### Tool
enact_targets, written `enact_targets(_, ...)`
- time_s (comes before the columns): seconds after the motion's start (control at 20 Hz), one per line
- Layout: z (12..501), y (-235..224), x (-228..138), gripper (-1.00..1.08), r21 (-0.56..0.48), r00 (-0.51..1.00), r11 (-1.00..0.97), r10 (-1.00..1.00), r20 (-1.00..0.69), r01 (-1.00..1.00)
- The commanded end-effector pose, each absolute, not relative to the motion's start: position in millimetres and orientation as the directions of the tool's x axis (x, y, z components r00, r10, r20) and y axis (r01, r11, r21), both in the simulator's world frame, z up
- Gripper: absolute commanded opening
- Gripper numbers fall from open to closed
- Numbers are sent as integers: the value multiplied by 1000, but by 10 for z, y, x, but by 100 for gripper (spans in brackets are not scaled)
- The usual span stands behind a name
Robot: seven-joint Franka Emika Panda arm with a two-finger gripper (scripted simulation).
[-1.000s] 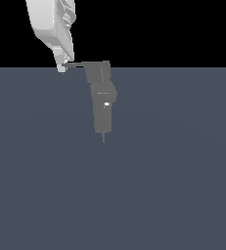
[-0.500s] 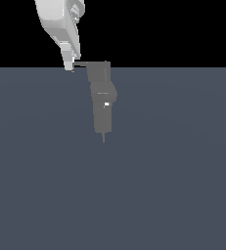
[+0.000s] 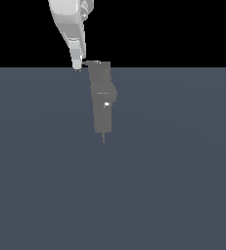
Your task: Turn on the faucet by rotating a designated handle.
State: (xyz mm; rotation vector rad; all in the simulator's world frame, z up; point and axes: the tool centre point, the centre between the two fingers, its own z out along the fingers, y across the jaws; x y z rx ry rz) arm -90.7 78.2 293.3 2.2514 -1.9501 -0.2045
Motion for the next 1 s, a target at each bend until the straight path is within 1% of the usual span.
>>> enact_targets(0.0,2949,483,-865,-100,202,116,-114,-993,2,-973)
enact_targets(0.55,2986,-263,-807,-100,196,109,-106,-994,2,-975)
enact_targets(0.6,2986,-263,-807,-100,196,109,-106,-994,2,-975)
enact_targets(0.65,2942,-32,-832,-100,207,140,-138,-990,-3,-969)
enact_targets(0.95,2920,-210,-662,-100,205,134,-131,-991,-2,-970)
